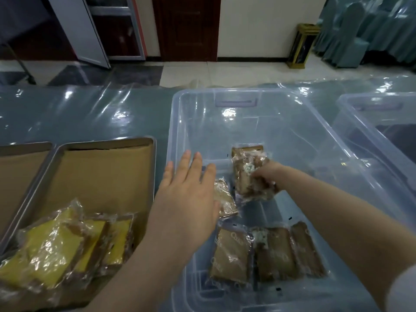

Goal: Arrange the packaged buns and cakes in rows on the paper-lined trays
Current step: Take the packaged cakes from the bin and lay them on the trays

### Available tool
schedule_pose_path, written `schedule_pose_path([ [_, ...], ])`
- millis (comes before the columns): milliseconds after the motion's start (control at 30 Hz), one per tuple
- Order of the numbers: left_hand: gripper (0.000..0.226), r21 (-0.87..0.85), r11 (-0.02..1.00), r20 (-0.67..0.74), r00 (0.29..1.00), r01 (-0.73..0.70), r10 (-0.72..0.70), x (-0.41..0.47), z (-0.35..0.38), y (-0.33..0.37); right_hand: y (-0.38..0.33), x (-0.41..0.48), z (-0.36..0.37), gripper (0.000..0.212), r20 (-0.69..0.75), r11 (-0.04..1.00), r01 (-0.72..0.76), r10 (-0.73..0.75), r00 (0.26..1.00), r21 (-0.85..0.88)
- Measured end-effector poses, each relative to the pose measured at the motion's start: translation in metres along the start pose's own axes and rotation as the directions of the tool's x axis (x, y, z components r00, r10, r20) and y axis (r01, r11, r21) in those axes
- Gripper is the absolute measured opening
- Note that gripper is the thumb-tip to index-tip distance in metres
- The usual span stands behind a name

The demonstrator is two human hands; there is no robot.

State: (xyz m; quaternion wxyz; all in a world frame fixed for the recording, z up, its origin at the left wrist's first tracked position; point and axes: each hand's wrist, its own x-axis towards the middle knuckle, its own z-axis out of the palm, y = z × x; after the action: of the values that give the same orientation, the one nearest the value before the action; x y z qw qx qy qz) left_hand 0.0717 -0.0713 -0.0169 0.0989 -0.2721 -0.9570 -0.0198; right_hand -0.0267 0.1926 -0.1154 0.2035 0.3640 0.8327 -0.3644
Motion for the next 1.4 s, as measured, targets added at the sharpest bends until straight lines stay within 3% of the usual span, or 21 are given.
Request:
schedule_pose_path([
  [133,0.065,-0.019,0.986,0.013,0.986,0.165,-0.165,0.001,0.001,-0.001,0.004,0.015,0.014,0.092,-0.190,0.998,0.014,-0.001,0.982,0.067],
  [200,0.066,-0.009,0.982,0.045,0.981,0.188,-0.188,0.002,0.002,0.000,0.005,0.018,0.010,0.104,-0.212,0.997,0.027,-0.010,0.977,0.076],
  [333,0.066,0.015,0.982,0.091,0.978,0.187,-0.187,0.002,0.002,0.000,0.004,0.013,0.012,0.069,-0.084,0.999,0.034,-0.032,0.996,0.021],
  [567,0.063,0.014,0.984,0.111,0.978,0.175,-0.175,0.002,0.000,-0.001,-0.005,0.014,0.012,0.061,0.020,0.972,0.199,-0.203,0.979,0.126],
  [667,0.063,0.037,0.985,0.118,0.978,0.167,-0.170,0.002,0.000,-0.001,-0.013,0.010,0.006,0.050,-0.002,0.931,0.360,-0.361,0.933,-0.064],
  [800,0.063,0.065,0.985,0.113,0.980,0.158,-0.164,0.002,0.001,-0.001,-0.028,-0.007,-0.010,0.053,0.015,0.739,0.514,-0.565,0.825,-0.437],
  [900,0.062,0.081,0.985,0.122,0.980,0.150,-0.159,0.002,-0.001,0.000,-0.034,-0.033,-0.027,0.044,0.136,0.477,0.572,-0.678,0.723,-0.667],
  [1033,0.065,0.121,0.991,0.120,0.990,0.057,-0.072,0.000,-0.004,0.005,-0.025,-0.074,-0.049,0.034,0.206,0.120,0.473,-0.788,0.580,-0.873],
  [1100,0.066,0.136,0.991,0.152,0.988,0.013,-0.034,0.004,-0.006,0.006,-0.015,-0.091,-0.063,0.038,0.236,0.000,0.394,-0.801,0.551,-0.919],
  [1167,0.065,0.149,0.987,0.314,0.949,-0.067,0.017,0.024,-0.007,0.008,-0.006,-0.101,-0.073,0.043,0.223,0.001,0.376,-0.803,0.553,-0.927],
  [1300,0.054,-0.017,0.964,0.623,0.751,-0.265,0.218,0.086,0.010,0.035,0.001,-0.096,-0.071,0.040,0.103,0.170,0.379,-0.791,0.603,-0.910],
  [1400,0.057,0.115,0.917,0.697,0.689,-0.383,0.200,0.114,0.049,0.055,0.001,-0.082,-0.068,0.046,0.065,0.297,0.399,-0.728,0.682,-0.867],
])
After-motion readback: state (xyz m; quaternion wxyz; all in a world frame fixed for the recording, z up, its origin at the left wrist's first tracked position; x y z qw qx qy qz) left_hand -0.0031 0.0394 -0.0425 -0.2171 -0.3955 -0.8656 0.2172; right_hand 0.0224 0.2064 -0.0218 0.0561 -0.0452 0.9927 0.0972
